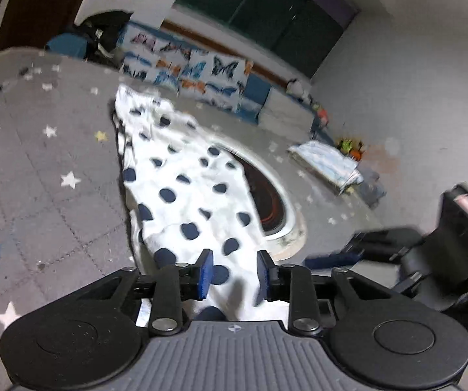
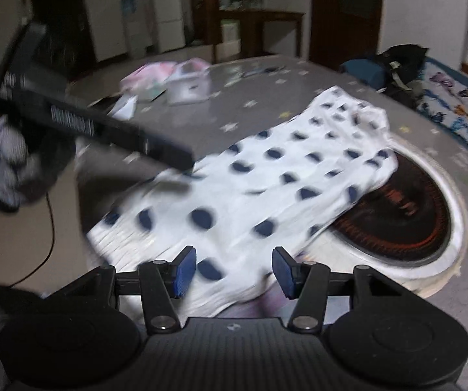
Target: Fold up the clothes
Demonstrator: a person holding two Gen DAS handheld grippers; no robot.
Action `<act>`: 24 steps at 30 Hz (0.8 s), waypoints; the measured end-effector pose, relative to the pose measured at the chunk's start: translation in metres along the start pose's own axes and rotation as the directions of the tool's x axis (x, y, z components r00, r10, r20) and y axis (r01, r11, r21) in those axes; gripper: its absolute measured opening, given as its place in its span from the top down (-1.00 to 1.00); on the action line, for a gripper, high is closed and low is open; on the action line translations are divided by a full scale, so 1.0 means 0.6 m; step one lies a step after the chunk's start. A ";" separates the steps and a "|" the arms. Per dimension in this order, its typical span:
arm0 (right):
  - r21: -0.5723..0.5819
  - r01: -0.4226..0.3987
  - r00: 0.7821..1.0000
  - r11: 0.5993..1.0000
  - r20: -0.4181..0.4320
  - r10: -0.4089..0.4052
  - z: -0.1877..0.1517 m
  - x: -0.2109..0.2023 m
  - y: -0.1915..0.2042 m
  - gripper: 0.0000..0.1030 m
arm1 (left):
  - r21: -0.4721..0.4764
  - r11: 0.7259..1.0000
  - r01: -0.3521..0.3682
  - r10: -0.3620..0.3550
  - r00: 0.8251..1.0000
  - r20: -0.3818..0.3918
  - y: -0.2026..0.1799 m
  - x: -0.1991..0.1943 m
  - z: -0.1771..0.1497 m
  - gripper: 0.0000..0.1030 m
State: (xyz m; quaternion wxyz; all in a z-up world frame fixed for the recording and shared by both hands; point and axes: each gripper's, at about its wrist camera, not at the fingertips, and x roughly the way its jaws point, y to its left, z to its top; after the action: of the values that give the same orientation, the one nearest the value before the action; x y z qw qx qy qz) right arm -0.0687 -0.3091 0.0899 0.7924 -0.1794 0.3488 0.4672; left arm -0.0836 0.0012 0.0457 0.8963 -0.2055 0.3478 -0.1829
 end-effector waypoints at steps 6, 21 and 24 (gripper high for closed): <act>0.086 0.079 0.996 0.993 0.044 -0.083 0.026 0.011 -0.062 0.02 | 0.010 0.996 -0.085 0.085 0.995 -0.050 0.032 0.016 -0.007 0.58; 0.360 0.168 0.982 0.918 0.017 -0.187 0.040 0.104 -0.267 0.39 | 0.165 0.986 0.014 -0.002 0.998 -0.068 -0.047 0.138 0.118 0.56; 0.360 0.148 0.985 0.921 0.025 -0.168 0.045 0.118 -0.278 0.43 | 0.166 0.985 0.049 -0.032 0.994 -0.103 -0.051 0.180 0.132 0.56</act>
State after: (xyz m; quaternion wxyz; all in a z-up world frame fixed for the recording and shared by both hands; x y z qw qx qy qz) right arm 0.1087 -0.3320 0.0508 0.8562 -0.0471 0.3900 0.3355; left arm 0.0408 -0.0563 0.0548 0.8881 -0.1266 0.3712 -0.2397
